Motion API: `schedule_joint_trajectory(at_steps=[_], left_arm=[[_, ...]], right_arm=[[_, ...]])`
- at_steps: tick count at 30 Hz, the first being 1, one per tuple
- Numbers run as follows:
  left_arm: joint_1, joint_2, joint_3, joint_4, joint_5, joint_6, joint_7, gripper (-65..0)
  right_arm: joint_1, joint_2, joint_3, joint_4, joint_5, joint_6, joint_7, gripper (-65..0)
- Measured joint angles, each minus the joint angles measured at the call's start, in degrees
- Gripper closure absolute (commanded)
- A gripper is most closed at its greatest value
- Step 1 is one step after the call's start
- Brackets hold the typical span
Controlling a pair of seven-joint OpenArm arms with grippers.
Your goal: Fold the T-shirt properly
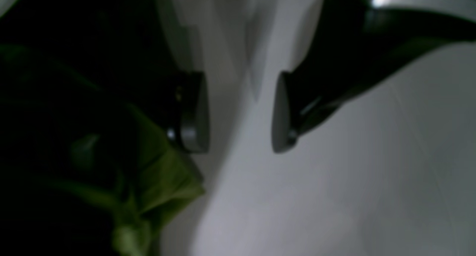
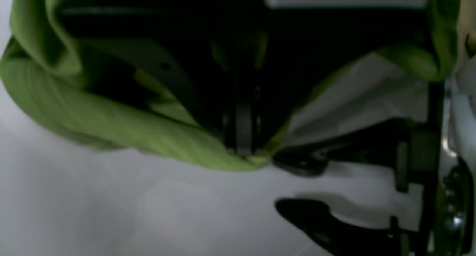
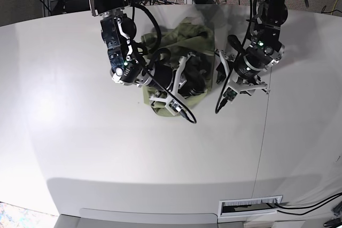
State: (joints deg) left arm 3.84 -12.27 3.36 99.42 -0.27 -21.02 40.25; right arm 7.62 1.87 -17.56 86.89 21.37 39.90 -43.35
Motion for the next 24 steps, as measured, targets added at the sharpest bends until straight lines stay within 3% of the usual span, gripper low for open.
schedule_joint_trajectory(at_steps=[4, 9, 14, 18, 24], left_arm=[[-0.02, -0.02, 0.0, 0.0, 3.1, 1.38, -0.02, -29.4], [-0.02, -2.62, 0.0, 2.32, 4.81, 3.19, 0.87, -29.4], [0.7, -7.54, 0.0, 6.08, 4.72, 5.81, 3.26, -29.4], [2.56, -9.92, 0.02, 7.26, 3.13, 5.79, 3.76, -29.4], [6.99, -13.38, 0.07, 10.62, 2.64, 6.45, 6.05, -29.4]], right_arm=[[-0.04, 0.0, 3.91, 3.17, 6.54, -0.02, -5.92, -0.4], [0.13, 0.55, 9.9, 12.63, 7.54, 0.0, -12.04, -0.4], [-0.02, 7.52, 13.27, 14.32, 7.58, 0.07, -15.02, -0.4], [-0.13, 13.46, 16.02, 14.62, 8.17, 0.0, -15.61, -0.4], [-3.67, 20.7, 22.86, 19.02, 16.11, -0.2, -18.38, -0.4]])
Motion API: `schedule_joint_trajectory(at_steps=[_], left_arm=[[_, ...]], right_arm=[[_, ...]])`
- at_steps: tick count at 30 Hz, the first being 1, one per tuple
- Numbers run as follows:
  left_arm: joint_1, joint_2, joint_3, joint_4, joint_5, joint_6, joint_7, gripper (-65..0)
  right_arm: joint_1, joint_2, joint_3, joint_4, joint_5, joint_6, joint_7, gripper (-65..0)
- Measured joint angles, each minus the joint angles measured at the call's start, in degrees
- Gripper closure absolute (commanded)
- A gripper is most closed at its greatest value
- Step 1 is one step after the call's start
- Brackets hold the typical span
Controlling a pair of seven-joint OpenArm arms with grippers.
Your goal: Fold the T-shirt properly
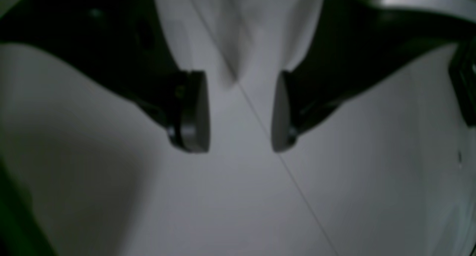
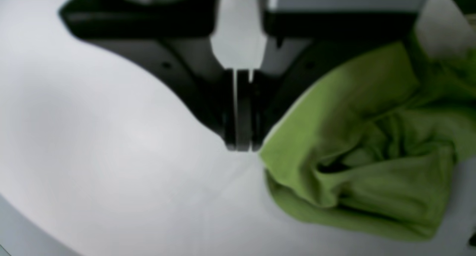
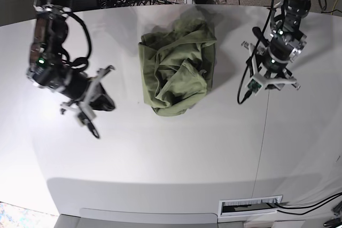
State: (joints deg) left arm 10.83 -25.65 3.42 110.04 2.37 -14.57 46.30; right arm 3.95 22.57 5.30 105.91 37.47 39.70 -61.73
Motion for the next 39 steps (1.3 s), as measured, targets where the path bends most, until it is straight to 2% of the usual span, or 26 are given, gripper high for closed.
schedule_joint_trajectory(at_steps=[2, 8, 12, 15, 20, 24, 28, 31, 33, 39], left_arm=[[2.47, -1.2, 0.02, 0.9, 0.09, 1.49, 0.11, -29.4], [9.75, -3.41, 0.04, 4.85, -0.02, 1.7, 1.6, -29.4], [14.62, -3.45, -1.77, 7.93, -0.52, 3.63, 2.4, -29.4], [19.19, -3.43, -5.97, 9.81, -5.22, 3.91, 2.38, -29.4], [26.12, -3.45, -15.82, 12.48, -18.62, 3.78, 2.29, -29.4], [31.98, -3.45, -24.57, 12.66, -32.76, -0.87, 2.64, -29.4], [38.53, -3.41, -32.87, 12.76, -41.31, -5.29, 3.52, -29.4], [43.74, -1.97, -38.21, 12.85, -47.34, -9.49, 4.33, -29.4], [46.82, -0.35, -40.33, 12.9, -50.21, -12.57, 4.55, -29.4], [53.07, 3.72, -41.48, 12.87, -51.34, -17.64, 4.5, -29.4]], right_arm=[[-1.84, 1.99, 2.16, 0.85, 0.15, 0.0, -0.31, -0.4], [-8.31, 7.69, 7.52, 2.32, 4.61, 0.0, -1.68, -0.4], [-12.39, 9.31, 9.31, 2.49, 4.66, 0.0, -2.78, -0.4], [-14.93, 9.51, 9.99, 2.47, 4.59, 0.0, -2.93, -0.4], [-18.1, 9.51, 9.94, 2.49, 6.93, 0.0, -4.13, -0.4], [-20.2, 9.53, 10.01, 2.49, 7.61, 0.0, -4.26, -0.4], [-24.06, 9.6, 10.01, 2.47, 7.58, -0.07, -6.27, -0.4], [-26.6, 9.62, 10.01, 2.47, 10.84, -0.17, -9.09, -0.4], [-28.3, 9.62, 10.01, 2.51, 12.37, -0.04, -9.84, -0.4], [-35.54, 9.64, 10.01, 5.84, 12.15, -0.22, -10.97, -0.4]])
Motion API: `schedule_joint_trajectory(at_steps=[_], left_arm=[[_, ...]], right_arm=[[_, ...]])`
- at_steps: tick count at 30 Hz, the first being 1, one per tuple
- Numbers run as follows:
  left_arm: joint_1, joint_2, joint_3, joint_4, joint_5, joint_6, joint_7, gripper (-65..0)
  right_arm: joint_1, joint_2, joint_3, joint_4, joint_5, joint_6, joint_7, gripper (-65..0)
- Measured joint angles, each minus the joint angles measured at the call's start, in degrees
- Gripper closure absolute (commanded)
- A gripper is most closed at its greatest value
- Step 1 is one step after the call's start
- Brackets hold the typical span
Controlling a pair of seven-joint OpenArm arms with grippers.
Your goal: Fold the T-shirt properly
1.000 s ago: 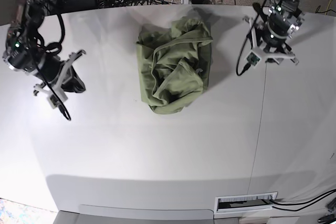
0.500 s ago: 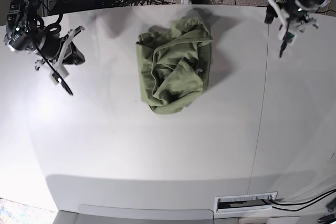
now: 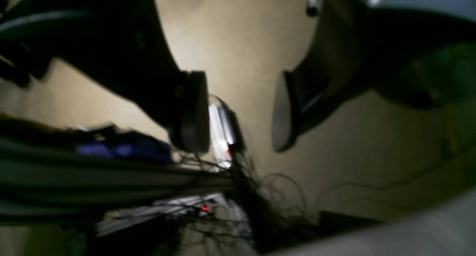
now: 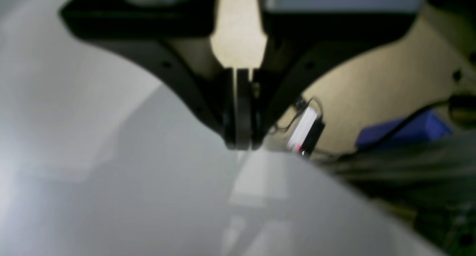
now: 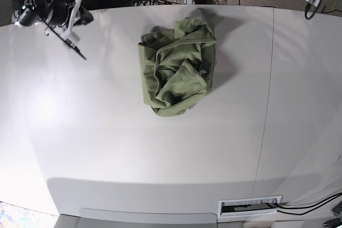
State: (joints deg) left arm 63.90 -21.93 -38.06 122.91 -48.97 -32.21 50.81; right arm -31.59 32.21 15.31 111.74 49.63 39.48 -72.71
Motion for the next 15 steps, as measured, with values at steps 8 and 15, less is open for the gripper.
schedule_joint_trajectory(at_steps=[8, 15], left_arm=[[0.87, 2.1, 0.0, -4.37, -3.13, -2.27, 2.86, -29.4], [0.79, 2.1, 0.02, -16.0, -8.52, -5.27, 3.63, -29.4]], right_arm=[[-13.35, 0.17, 0.0, 3.78, -0.42, 0.0, -0.13, -0.4], [-22.99, 0.17, 0.04, 3.72, -5.33, 0.0, 3.96, -0.4]])
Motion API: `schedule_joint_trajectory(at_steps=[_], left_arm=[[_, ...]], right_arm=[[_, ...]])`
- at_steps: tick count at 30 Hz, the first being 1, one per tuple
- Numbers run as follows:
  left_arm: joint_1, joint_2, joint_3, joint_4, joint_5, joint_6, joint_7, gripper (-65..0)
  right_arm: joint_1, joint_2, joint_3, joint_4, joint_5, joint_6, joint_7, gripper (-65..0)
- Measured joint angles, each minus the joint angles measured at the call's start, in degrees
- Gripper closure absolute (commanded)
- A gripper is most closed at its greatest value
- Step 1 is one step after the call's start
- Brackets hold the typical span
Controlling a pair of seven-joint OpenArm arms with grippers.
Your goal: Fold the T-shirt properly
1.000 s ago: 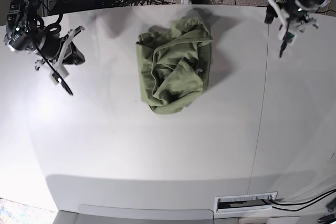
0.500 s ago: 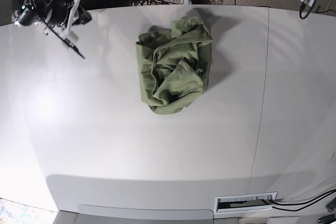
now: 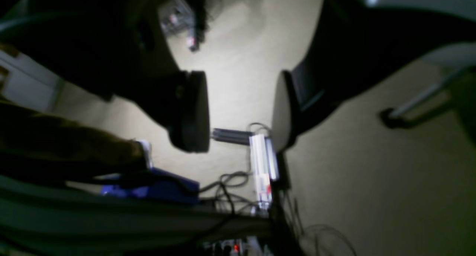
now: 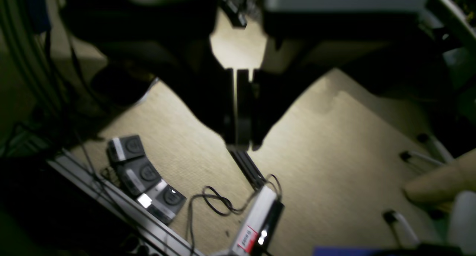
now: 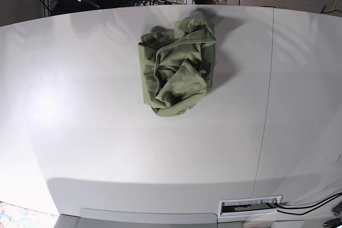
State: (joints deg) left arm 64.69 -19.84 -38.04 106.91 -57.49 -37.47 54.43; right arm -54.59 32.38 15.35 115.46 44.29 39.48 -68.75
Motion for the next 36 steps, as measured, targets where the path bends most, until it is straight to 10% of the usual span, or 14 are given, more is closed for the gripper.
schedule_joint_trajectory(at_steps=[16, 29, 36], left_arm=[[-14.69, -0.52, 17.29, -29.49, 6.86, -1.97, -4.2, -28.9], [-25.7, -0.37, 34.95, -38.25, 26.75, -0.15, -22.56, 0.0], [-27.78, -0.48, 39.04, -43.21, 36.35, 9.99, -33.09, 0.0]], right_arm=[[-0.61, -0.24, -10.88, -25.51, -17.92, -0.07, 26.23, -0.4], [25.62, -9.77, -25.07, -59.67, -29.38, -0.46, 34.36, -0.4], [31.98, -14.58, -25.14, -70.44, -35.52, -0.48, 41.51, -0.4]])
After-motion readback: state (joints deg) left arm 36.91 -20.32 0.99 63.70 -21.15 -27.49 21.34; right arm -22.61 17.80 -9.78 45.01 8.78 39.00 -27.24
